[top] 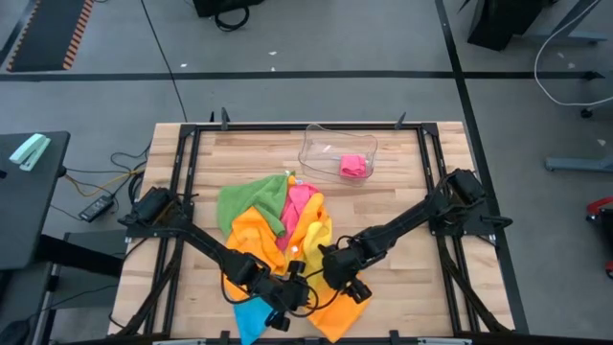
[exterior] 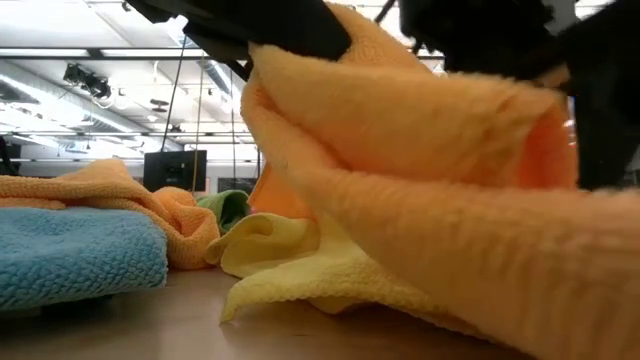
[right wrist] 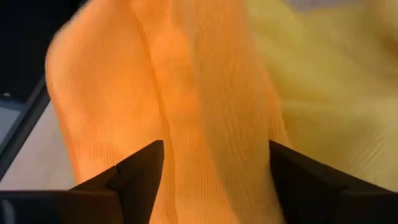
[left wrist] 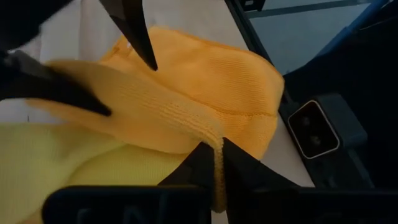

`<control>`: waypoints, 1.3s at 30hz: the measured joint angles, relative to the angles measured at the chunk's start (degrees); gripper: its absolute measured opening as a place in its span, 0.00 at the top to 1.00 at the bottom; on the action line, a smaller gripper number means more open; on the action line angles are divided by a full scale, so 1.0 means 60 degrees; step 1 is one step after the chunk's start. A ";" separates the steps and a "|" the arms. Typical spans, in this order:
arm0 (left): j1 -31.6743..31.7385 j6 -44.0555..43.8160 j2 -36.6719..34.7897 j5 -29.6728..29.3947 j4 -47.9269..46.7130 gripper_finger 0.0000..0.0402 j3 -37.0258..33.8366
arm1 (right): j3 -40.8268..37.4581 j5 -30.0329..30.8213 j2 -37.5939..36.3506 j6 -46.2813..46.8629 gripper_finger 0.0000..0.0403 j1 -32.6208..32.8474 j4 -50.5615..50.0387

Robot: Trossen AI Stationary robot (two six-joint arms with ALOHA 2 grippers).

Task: Fold microfiber towels
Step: Fold the right orange microfiber cloth

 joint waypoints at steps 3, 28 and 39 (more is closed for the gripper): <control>0.0004 0.0000 0.0007 0.0010 0.0002 0.91 -0.0004 | -0.0040 -0.0213 0.0000 0.0088 0.35 0.0011 -0.0033; 0.0022 -0.0183 0.0007 0.0010 -0.0346 0.95 -0.0004 | -0.0034 -0.0378 -0.0554 0.1968 0.44 0.0408 -0.1981; 0.0022 -0.0186 0.0007 -0.0167 -0.0309 0.90 -0.0004 | -0.0034 0.2103 -0.0554 0.1927 0.49 0.1270 -0.2241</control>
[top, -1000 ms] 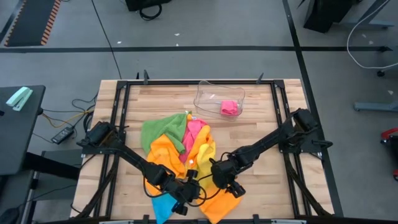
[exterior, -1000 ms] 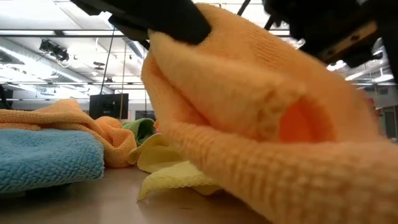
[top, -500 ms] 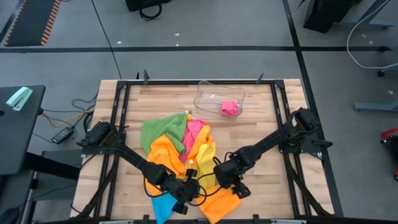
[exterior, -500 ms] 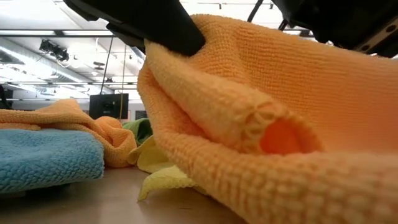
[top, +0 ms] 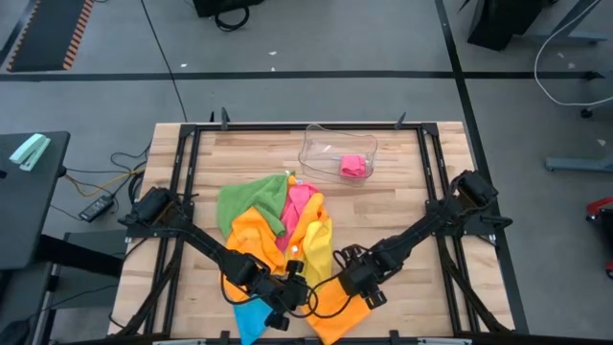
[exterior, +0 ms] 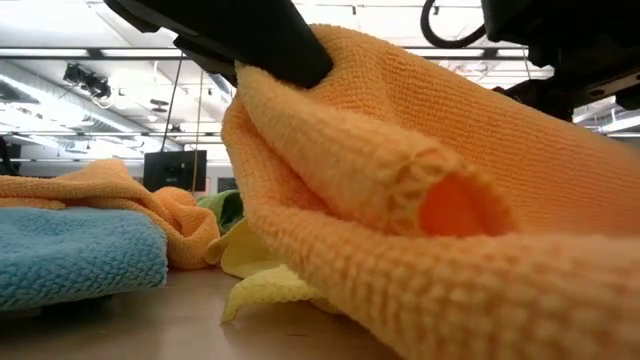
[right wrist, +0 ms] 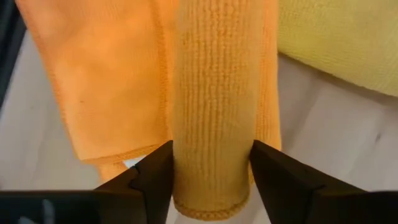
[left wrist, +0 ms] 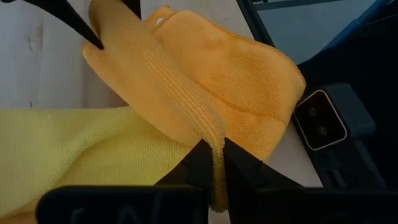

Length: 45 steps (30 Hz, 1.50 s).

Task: Fold microfiber towels
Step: Fold the right orange microfiber cloth

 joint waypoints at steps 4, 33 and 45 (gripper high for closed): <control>0.0000 0.0004 0.0000 -0.0059 0.0038 0.92 0.0000 | 0.0000 0.0220 0.0000 -0.0047 0.60 0.0002 -0.0001; 0.2144 0.1589 0.0113 -0.0394 0.1519 0.91 0.0000 | 0.0015 0.2210 -0.1986 0.3710 0.95 0.0992 -0.3837; 0.2773 0.2226 0.0623 0.0153 0.2831 0.93 -0.0018 | 0.0011 0.2614 -0.2124 0.5636 0.95 0.1682 -0.5380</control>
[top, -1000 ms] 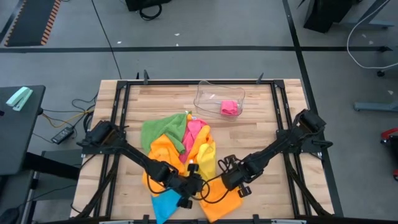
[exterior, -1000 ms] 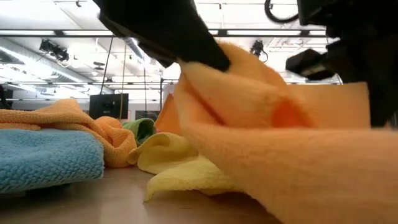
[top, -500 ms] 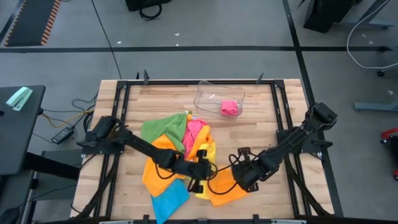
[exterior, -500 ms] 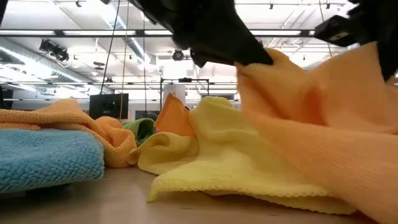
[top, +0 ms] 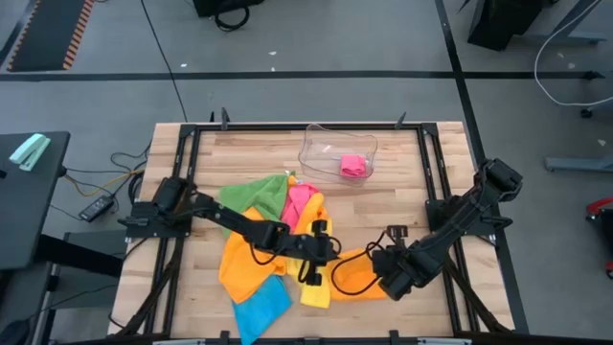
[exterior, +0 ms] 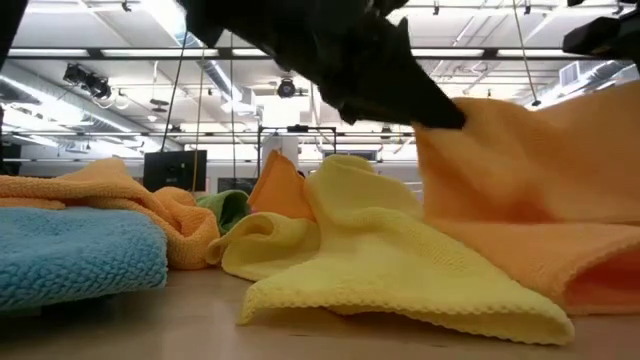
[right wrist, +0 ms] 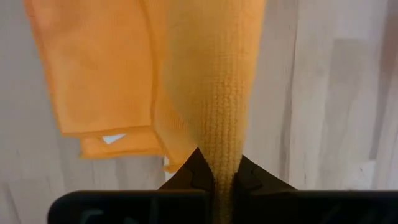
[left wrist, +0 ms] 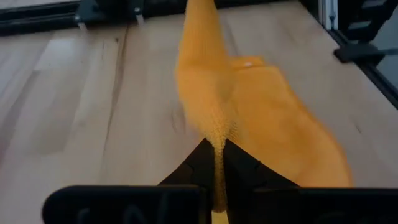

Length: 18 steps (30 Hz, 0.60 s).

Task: Fold microfiber towels
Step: Fold the right orange microfiber cloth

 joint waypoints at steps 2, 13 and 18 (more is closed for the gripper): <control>0.0125 0.0031 0.0135 0.0005 0.0400 0.92 0.0035 | 0.0000 -0.0005 -0.0019 0.0331 0.95 0.0024 -0.0294; 0.0343 0.0153 0.0219 -0.0004 -0.0058 0.94 0.0022 | -0.0007 0.0909 -0.0087 0.0651 0.95 0.0066 -0.0137; 0.0320 0.0150 0.0154 -0.0001 -0.0345 0.91 0.0018 | -0.0179 0.1084 -0.0087 0.0681 0.95 0.0061 0.0196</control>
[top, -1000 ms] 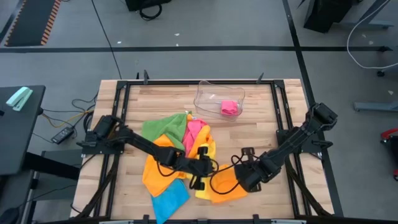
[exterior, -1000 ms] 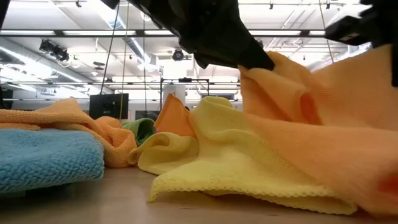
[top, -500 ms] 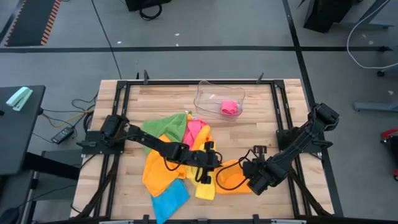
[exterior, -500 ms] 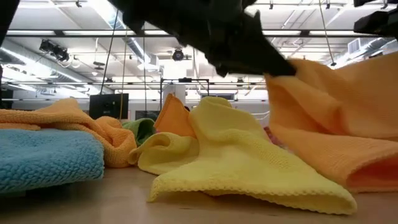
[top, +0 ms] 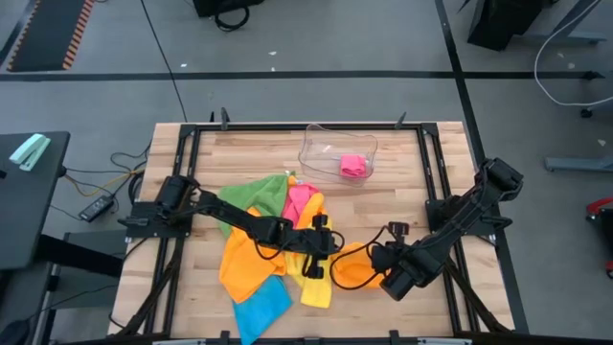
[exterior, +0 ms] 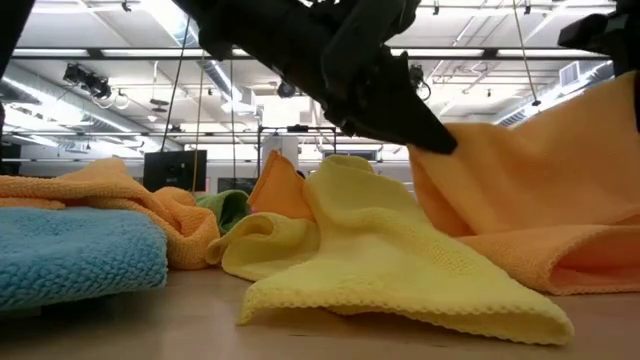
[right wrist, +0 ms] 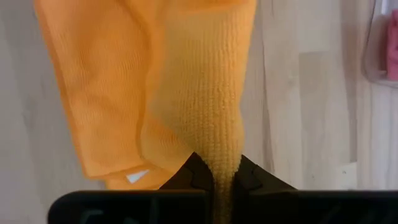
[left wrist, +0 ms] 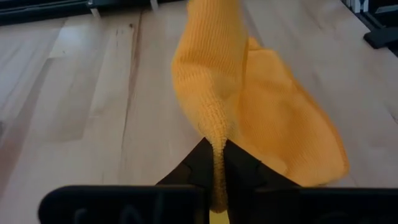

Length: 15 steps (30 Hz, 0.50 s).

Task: Fold microfiber towels
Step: Fold the right orange microfiber cloth

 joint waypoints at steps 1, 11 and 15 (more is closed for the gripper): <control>-0.0004 0.0003 -0.0023 0.0000 -0.0010 0.91 0.0000 | -0.0109 -0.0010 0.0000 -0.0007 0.95 0.0005 0.0059; -0.0178 0.0143 -0.0285 0.0256 -0.0696 0.94 0.0011 | -0.1210 0.0113 0.0007 -0.0039 0.95 0.0183 0.0529; -0.0283 0.0148 -0.0285 0.0277 -0.1051 0.93 0.0011 | -0.1224 0.0761 0.0007 -0.0181 0.95 0.0462 0.0799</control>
